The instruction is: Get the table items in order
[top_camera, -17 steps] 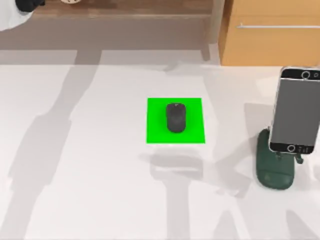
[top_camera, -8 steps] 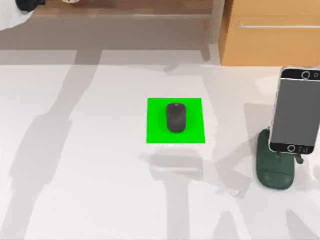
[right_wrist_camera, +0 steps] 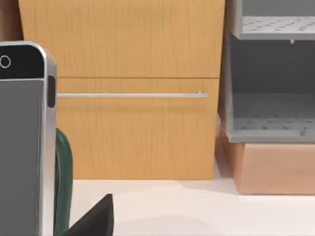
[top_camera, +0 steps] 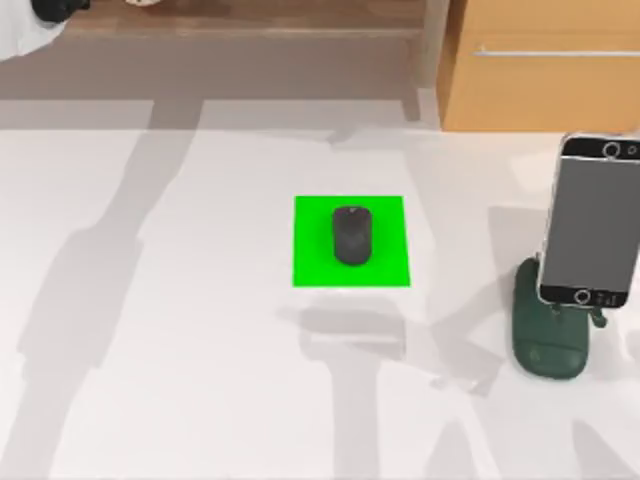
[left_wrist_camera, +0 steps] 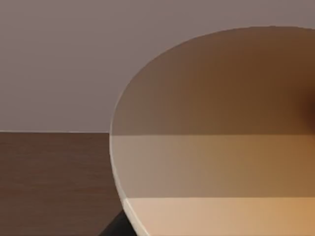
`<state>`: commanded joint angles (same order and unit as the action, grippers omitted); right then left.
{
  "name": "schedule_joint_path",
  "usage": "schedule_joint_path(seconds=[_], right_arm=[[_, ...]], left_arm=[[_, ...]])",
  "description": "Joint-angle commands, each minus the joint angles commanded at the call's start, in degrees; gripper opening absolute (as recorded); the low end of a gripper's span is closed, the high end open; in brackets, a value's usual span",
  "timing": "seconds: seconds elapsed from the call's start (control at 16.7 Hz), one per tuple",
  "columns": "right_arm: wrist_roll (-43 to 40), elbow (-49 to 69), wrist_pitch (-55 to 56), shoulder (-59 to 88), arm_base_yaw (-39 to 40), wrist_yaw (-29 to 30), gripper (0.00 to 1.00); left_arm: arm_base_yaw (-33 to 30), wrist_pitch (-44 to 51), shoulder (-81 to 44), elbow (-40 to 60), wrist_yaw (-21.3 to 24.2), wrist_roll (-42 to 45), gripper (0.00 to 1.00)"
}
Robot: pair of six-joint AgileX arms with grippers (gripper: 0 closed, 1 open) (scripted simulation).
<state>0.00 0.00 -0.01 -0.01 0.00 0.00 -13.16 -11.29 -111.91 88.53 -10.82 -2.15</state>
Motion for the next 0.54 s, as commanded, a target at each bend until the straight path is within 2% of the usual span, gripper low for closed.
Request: schedule_joint_path(seconds=[0.18,0.54], right_arm=[[0.00,0.00,0.00,0.00,0.00,0.00,1.00],[0.00,0.00,0.00,0.00,0.00,0.00,1.00]], left_arm=[[0.00,0.00,0.00,0.00,0.00,0.00,0.98],[0.00,0.00,0.00,0.00,0.00,0.00,1.00]])
